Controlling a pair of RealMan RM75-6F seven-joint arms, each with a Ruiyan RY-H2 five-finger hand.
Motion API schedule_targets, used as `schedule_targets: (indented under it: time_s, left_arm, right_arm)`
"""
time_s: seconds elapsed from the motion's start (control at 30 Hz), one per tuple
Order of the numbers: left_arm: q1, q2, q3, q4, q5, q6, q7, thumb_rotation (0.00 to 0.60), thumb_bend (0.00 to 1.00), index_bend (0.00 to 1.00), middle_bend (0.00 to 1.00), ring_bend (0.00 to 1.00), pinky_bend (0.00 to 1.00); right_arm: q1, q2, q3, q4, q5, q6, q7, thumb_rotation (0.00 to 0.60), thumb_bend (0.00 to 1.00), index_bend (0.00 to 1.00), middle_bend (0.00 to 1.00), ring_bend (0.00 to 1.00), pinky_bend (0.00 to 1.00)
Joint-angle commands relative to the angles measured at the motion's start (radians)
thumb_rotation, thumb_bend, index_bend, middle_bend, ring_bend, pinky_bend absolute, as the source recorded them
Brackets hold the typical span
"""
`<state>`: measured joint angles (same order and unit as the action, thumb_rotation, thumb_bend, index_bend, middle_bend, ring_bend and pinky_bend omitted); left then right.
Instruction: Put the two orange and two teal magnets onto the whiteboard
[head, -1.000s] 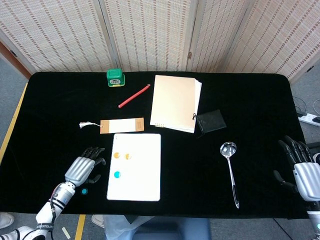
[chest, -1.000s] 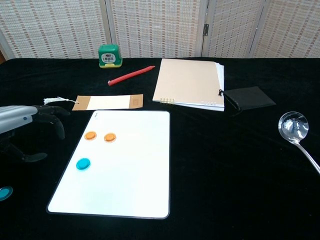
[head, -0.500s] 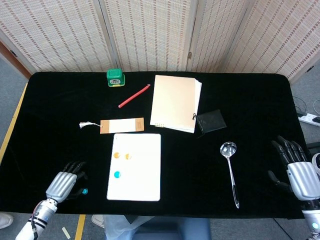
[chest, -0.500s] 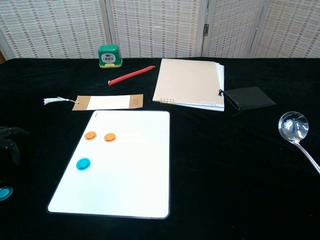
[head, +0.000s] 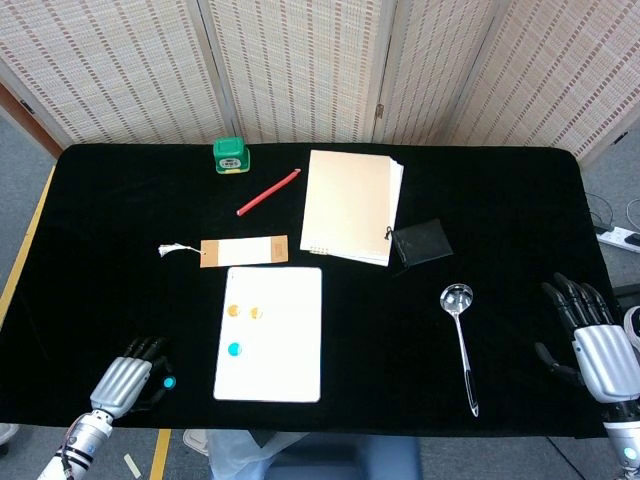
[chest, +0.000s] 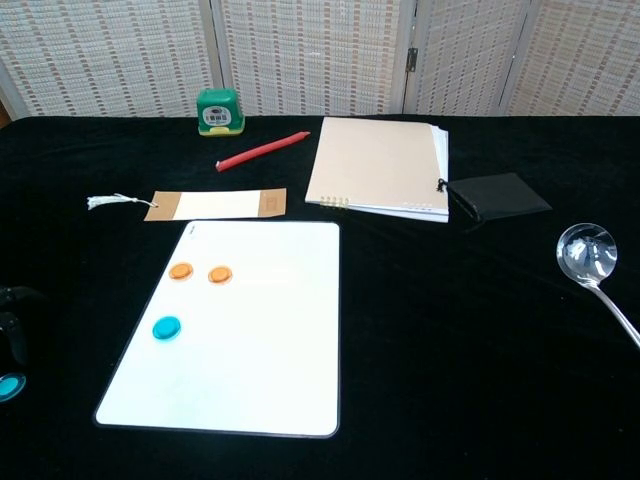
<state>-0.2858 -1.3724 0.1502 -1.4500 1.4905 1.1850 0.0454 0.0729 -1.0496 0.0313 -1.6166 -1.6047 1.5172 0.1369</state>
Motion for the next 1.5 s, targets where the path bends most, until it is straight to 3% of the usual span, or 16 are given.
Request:
schedule_targets:
  time_s: [0.03,0.77,1.13,1.5]
  left_arm:
    - [0.004,-0.003,0.000,0.006,0.004,-0.002,-0.002,0.600,0.39,0.44,0.11,0.00,0.00]
    - [0.012,-0.027,-0.019,0.035,0.011,-0.033,-0.019,0.600,0.39,0.45,0.11,0.00,0.00]
    - [0.000,-0.022,-0.034,0.022,0.027,-0.036,-0.021,0.600,0.39,0.51,0.11,0.00,0.00]
    - [-0.129,0.013,-0.119,-0.101,0.055,-0.117,0.004,0.600,0.39,0.49,0.11,0.00,0.00]
  right_arm:
    - [-0.001,0.001,-0.001,-0.001,0.000,0.002,-0.001,0.600,0.37,0.00,0.00,0.00,0.00]
    - [-0.004,0.002,-0.003,-0.001,0.003,0.004,0.001,0.600,0.37,0.00,0.00,0.00,0.00]
    - [-0.008,0.003,-0.003,0.002,0.002,0.011,0.006,0.600,0.37,0.00,0.00,0.00,0.00]
    - [-0.008,0.003,-0.002,0.009,0.005,0.012,0.018,0.600,0.37,0.00,0.00,0.00,0.00]
